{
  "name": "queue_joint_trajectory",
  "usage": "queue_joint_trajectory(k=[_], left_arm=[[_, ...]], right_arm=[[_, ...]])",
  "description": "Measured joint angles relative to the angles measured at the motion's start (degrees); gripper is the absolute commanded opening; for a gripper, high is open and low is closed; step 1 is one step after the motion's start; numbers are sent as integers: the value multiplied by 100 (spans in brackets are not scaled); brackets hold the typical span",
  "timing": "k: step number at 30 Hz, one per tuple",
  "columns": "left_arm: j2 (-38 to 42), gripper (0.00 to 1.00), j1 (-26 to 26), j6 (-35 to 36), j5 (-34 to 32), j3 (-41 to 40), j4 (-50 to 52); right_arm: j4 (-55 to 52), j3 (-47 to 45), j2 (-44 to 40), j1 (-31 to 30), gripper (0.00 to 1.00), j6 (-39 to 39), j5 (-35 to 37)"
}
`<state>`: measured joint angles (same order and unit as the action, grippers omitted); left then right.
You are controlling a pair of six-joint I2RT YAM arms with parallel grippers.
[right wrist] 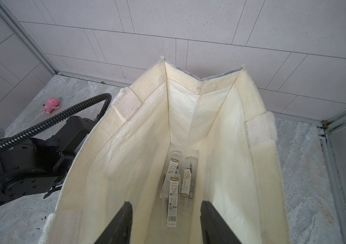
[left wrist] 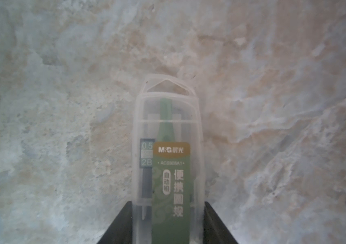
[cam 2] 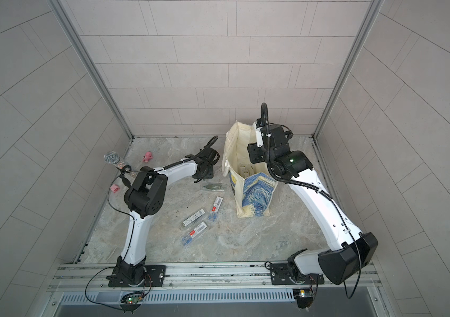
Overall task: Put the compass set into the canvas bag
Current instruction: Pick up the compass set at the center of the board.
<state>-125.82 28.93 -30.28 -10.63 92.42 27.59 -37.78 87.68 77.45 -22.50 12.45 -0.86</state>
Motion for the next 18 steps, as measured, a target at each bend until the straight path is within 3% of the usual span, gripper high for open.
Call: queue_joint_trajectory(k=[8,18], left_arm=[[752,36,-203,166,181,-708,-407],[2601,33,-378,286,522,-2302,-1582]], right_arm=[[17,-2,2,0,54,2,-83],[31,-2,2,0,57,70,-308]])
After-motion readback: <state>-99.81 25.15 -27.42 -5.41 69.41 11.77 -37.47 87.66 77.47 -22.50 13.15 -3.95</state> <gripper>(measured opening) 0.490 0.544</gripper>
